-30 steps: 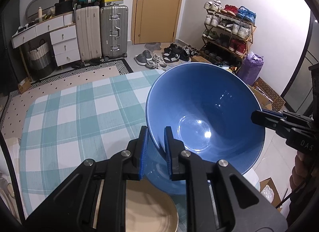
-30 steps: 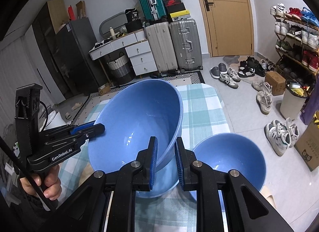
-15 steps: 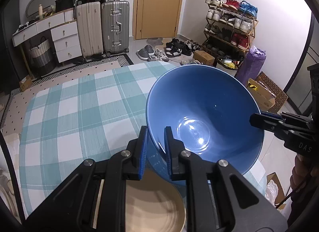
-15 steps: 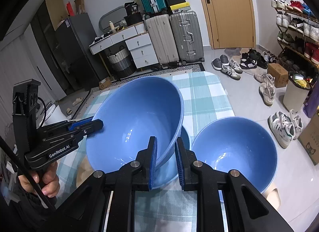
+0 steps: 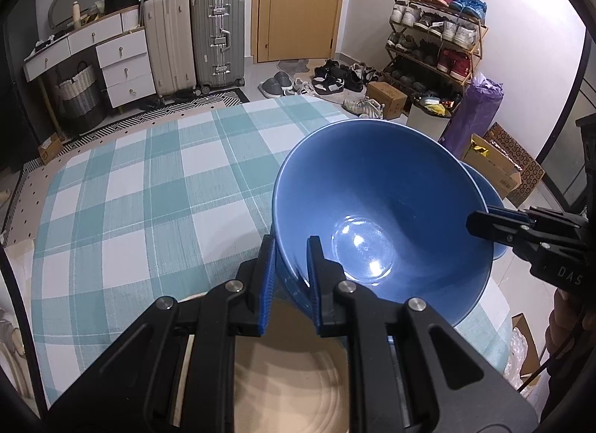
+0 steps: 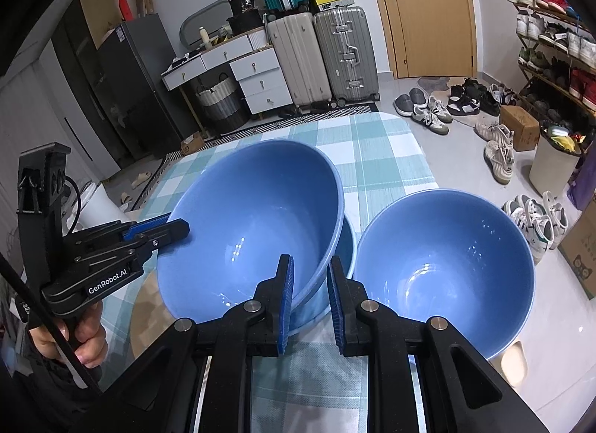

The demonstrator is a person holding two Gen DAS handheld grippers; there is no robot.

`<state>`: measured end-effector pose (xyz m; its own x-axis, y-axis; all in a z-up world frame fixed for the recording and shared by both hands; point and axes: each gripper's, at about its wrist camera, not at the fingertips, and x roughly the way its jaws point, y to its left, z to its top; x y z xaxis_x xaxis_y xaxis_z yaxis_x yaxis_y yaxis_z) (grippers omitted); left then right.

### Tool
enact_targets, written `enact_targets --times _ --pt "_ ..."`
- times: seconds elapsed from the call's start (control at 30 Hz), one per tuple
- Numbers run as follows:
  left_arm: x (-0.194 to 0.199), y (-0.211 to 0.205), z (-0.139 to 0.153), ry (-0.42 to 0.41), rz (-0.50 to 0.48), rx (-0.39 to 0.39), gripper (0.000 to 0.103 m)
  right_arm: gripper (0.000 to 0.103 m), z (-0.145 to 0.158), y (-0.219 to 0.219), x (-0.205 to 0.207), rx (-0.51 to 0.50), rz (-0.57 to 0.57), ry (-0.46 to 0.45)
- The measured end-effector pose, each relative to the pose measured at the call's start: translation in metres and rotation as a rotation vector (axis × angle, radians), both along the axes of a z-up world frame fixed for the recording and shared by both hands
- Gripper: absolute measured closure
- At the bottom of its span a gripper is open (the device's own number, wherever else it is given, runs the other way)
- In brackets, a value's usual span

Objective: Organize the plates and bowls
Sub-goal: 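Lift and carry the blue bowl with the left tool while the right tool carries its bowl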

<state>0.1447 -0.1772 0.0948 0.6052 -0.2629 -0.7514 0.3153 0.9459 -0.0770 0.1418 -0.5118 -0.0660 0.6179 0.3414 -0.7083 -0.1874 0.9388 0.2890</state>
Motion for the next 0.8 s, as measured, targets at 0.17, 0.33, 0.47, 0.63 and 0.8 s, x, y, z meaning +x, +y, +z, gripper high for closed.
enact_targets --times 0.17,0.33,0.47,0.63,0.8 --pt "0.007 -0.001 -0.014 0.008 0.005 0.021 0.09 0.085 -0.007 0.004 0.004 -0.019 0.0 0.007" --pt "0.01 -0.003 -0.028 0.013 0.009 0.042 0.09 0.085 -0.014 0.011 0.007 -0.032 -0.002 0.015" --pt "0.011 -0.007 -0.035 0.003 0.012 0.071 0.09 0.085 -0.018 0.014 0.009 -0.046 -0.001 0.018" --pt "0.014 -0.011 -0.043 0.005 0.011 0.091 0.09 0.085 -0.025 0.014 0.012 -0.057 -0.004 0.025" --pt "0.014 -0.012 -0.049 0.006 0.011 0.104 0.09 0.085 -0.03 0.016 0.015 -0.081 -0.005 0.026"
